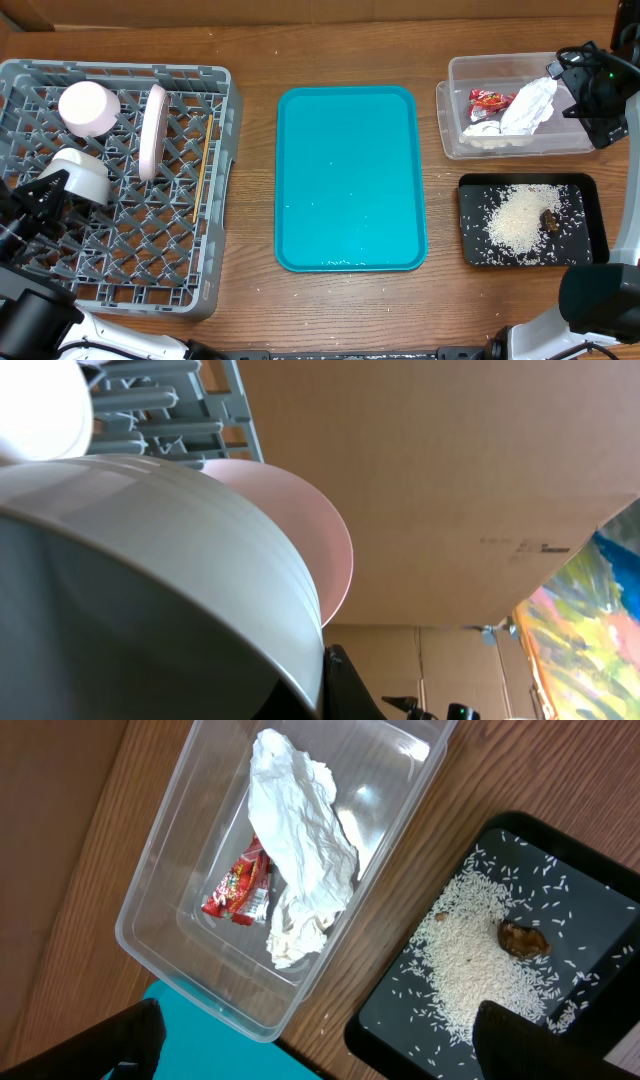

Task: Sort waste into correct bins and load items into the dishwasher
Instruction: 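Lower the bowl into the rack and release it with the left gripper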

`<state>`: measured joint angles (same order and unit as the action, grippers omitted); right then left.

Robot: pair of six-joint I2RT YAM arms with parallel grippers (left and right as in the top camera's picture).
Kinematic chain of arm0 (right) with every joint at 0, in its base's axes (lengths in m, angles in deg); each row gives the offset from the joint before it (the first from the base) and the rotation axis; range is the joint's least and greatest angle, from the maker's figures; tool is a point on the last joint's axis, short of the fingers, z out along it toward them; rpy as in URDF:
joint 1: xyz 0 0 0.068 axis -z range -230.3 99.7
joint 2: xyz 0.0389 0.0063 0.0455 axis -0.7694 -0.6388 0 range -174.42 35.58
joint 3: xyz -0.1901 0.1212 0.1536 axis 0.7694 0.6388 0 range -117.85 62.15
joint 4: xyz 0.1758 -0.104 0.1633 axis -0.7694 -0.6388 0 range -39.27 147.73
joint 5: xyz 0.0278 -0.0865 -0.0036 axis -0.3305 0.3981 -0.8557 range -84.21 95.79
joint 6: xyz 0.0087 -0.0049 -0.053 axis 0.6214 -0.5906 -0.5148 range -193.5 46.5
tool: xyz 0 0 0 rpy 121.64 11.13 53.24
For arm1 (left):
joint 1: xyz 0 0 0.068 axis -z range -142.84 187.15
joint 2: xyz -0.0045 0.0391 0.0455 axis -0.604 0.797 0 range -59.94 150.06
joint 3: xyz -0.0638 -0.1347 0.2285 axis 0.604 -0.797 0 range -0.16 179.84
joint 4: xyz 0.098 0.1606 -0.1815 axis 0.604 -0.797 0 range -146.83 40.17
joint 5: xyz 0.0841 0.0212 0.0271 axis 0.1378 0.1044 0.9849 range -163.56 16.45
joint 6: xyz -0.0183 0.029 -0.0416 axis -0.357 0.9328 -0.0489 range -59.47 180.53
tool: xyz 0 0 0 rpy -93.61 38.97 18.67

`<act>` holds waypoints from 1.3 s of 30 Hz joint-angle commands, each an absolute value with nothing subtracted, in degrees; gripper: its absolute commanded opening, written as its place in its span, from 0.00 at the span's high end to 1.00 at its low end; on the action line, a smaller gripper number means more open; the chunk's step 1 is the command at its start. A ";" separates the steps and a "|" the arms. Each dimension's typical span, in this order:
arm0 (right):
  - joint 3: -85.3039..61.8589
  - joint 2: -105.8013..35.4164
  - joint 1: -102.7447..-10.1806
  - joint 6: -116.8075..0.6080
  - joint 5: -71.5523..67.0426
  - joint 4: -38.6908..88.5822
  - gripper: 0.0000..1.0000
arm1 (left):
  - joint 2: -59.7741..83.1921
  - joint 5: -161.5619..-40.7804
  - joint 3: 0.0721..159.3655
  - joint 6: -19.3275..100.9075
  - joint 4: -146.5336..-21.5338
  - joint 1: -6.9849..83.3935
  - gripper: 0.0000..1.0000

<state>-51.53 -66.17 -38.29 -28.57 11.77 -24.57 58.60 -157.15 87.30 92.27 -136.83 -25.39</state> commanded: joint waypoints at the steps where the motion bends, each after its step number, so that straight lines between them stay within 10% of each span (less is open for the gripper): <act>1: -52.61 -65.72 -38.18 -28.92 12.20 -24.44 0.00 | 59.17 -158.39 86.80 95.20 -137.03 -27.81 0.96; 15: -52.61 -65.72 -38.18 -28.92 12.20 -24.46 0.00 | 59.17 -156.21 86.87 91.51 -137.16 -33.34 0.96; 20: -52.61 -65.72 -38.18 -28.92 12.20 -24.44 0.00 | 59.17 -154.35 86.87 89.63 -136.24 -33.56 0.34; 22: -52.61 -65.72 -38.18 -28.92 12.20 -24.44 0.00 | 59.17 -153.93 86.87 89.63 -135.85 -33.72 0.27; 39: -52.61 -65.72 -38.18 -28.92 12.20 -24.46 0.00 | 59.17 -147.86 87.13 79.88 -135.63 -41.10 0.24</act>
<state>-51.53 -66.17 -38.29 -28.57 11.77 -24.61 58.60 -150.83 87.28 83.25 -135.95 -39.14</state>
